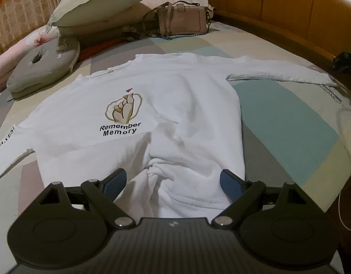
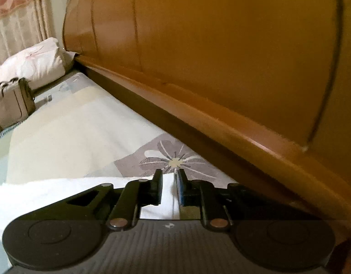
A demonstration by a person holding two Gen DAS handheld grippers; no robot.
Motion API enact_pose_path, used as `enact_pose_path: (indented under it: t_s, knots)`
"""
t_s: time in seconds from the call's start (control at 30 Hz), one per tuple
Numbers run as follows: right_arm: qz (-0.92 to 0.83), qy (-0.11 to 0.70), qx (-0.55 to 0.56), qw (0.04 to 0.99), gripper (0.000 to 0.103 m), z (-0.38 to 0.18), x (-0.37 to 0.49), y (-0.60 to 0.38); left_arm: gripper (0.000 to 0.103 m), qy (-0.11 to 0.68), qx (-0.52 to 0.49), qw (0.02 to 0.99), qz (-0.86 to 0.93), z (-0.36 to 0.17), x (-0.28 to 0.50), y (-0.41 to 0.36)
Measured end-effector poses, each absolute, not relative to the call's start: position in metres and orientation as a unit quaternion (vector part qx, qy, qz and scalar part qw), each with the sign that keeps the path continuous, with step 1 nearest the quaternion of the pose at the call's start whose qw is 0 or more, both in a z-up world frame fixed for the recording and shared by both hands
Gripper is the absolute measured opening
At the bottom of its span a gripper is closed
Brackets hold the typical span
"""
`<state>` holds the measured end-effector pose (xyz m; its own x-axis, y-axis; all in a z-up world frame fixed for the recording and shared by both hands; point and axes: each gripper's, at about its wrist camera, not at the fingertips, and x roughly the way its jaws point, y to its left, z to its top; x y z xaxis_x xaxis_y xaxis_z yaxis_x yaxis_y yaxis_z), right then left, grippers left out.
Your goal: Fold clothes
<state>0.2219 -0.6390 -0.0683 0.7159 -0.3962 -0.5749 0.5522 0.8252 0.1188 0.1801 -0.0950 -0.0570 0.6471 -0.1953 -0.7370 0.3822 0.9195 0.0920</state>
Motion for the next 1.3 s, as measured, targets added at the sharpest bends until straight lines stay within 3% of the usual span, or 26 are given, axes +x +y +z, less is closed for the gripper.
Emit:
enact_pose_path:
  t_s: [0.07, 0.3, 0.53, 0.77, 0.9, 1.0, 1.17, 1.27, 1.3]
  knots:
    - [-0.267, 0.277, 0.126, 0.914, 0.034, -0.065, 0.22, -0.631, 0.089, 0.381, 0.123, 0.902, -0.161, -0.053, 0.18, -0.094]
    - [-0.016, 0.304, 0.132, 0.943, 0.037, -0.041, 0.276, -0.563, 0.089, 0.368, 0.097, 0.907, -0.178, -0.037, 0.183, -0.083]
    - [0.097, 0.376, 0.034, 0.921, 0.041, -0.082, 0.373, -0.489, 0.089, 0.376, 0.101, 0.905, -0.175, -0.04, 0.195, -0.077]
    - [0.135, 0.391, -0.024, 0.91, 0.044, -0.099, 0.416, -0.476, 0.089, 0.372, 0.084, 0.906, -0.182, -0.049, 0.208, -0.068]
    - [0.16, 0.422, -0.074, 0.89, 0.035, -0.108, 0.427, -0.466, 0.089, 0.375, 0.081, 0.904, -0.19, -0.056, 0.211, -0.066]
    - [0.16, 0.422, -0.095, 0.887, 0.008, -0.108, 0.426, -0.465, 0.089, 0.375, 0.082, 0.904, -0.187, -0.06, 0.213, -0.065]
    - [0.114, 0.397, -0.099, 0.905, 0.006, -0.111, 0.425, -0.461, 0.089, 0.375, 0.074, 0.905, -0.184, -0.061, 0.213, -0.063]
    - [0.079, 0.385, -0.071, 0.917, 0.011, -0.103, 0.418, -0.458, 0.089, 0.37, 0.076, 0.907, -0.185, -0.058, 0.21, -0.061]
    - [0.074, 0.377, -0.063, 0.921, 0.018, -0.098, 0.412, -0.456, 0.089, 0.368, 0.075, 0.908, -0.185, -0.057, 0.209, -0.06]
